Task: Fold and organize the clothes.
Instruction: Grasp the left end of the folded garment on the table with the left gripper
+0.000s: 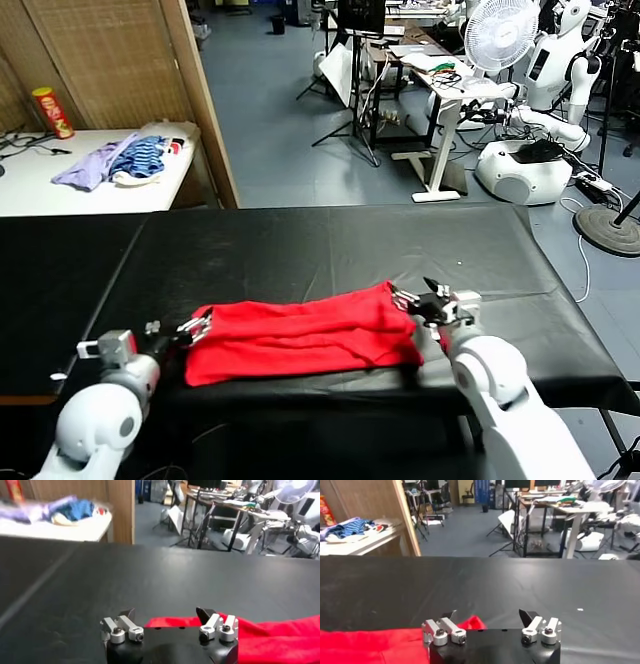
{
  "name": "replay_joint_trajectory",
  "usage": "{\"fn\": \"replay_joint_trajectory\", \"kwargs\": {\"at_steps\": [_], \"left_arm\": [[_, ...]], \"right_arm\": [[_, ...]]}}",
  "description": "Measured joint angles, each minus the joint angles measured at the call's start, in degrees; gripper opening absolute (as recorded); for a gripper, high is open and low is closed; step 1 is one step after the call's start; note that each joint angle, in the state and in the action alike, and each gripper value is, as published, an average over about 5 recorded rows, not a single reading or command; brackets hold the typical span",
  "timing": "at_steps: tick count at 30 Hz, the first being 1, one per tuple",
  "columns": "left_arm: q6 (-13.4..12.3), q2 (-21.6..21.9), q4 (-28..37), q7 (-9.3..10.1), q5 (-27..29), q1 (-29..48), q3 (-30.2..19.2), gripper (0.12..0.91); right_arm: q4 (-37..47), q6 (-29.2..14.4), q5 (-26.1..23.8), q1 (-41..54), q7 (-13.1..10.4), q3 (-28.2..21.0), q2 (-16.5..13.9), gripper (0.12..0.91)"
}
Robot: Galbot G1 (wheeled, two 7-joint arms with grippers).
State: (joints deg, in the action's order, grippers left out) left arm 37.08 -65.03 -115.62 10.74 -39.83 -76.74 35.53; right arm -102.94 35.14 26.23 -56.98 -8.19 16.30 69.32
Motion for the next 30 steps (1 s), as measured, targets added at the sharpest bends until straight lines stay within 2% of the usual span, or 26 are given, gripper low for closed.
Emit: {"fn": "replay_joint_trajectory", "kwargs": {"at_steps": [3, 5, 10, 14, 16, 18, 21, 25, 30], "left_arm": [[0.5, -0.1, 2.5, -0.57, -0.4, 1.0, -0.3, 0.786], [0.9, -0.1, 3.9, -0.71, -0.8, 1.7, -0.4, 0.731], [1.4, -0.3, 6.4, -0.40, -2.2, 3.1, -0.3, 0.459], [1.0, -0.8, 6.9, -0.17, -3.4, 3.4, -0.3, 0.241], [0.1, -1.2, 6.9, -0.27, -2.5, 3.3, -0.4, 0.166], [-1.7, -1.8, 7.0, -0.50, 0.0, 3.2, -0.8, 0.144], [-5.6, -3.1, 7.4, -0.73, 6.2, 3.1, -1.7, 0.140], [-10.3, -5.1, 8.9, -0.40, 15.2, 3.9, -3.0, 0.137], [-12.2, -6.3, 10.9, -0.48, 20.0, 5.8, -4.1, 0.137]], "right_arm": [[2.0, -0.2, -0.5, 0.9, 0.2, -0.4, 1.1, 0.774], [3.1, -0.3, -0.7, 1.1, 0.2, -0.5, 1.8, 0.739], [4.6, -0.8, -1.7, 1.1, -0.1, -0.5, 3.1, 0.599], [4.9, -2.9, -3.8, 0.5, -1.6, -0.4, 4.3, 0.393], [5.2, -4.6, -5.4, 0.0, -2.9, -0.5, 5.0, 0.309], [5.7, -6.9, -7.5, -0.5, -4.7, -0.5, 5.8, 0.202], [6.6, -10.2, -11.0, -1.0, -7.1, -0.6, 7.2, 0.120], [7.7, -12.2, -13.0, -1.4, -8.2, -0.6, 8.7, 0.121], [7.4, -11.7, -11.9, -2.0, -7.0, 0.0, 9.1, 0.121]]}}
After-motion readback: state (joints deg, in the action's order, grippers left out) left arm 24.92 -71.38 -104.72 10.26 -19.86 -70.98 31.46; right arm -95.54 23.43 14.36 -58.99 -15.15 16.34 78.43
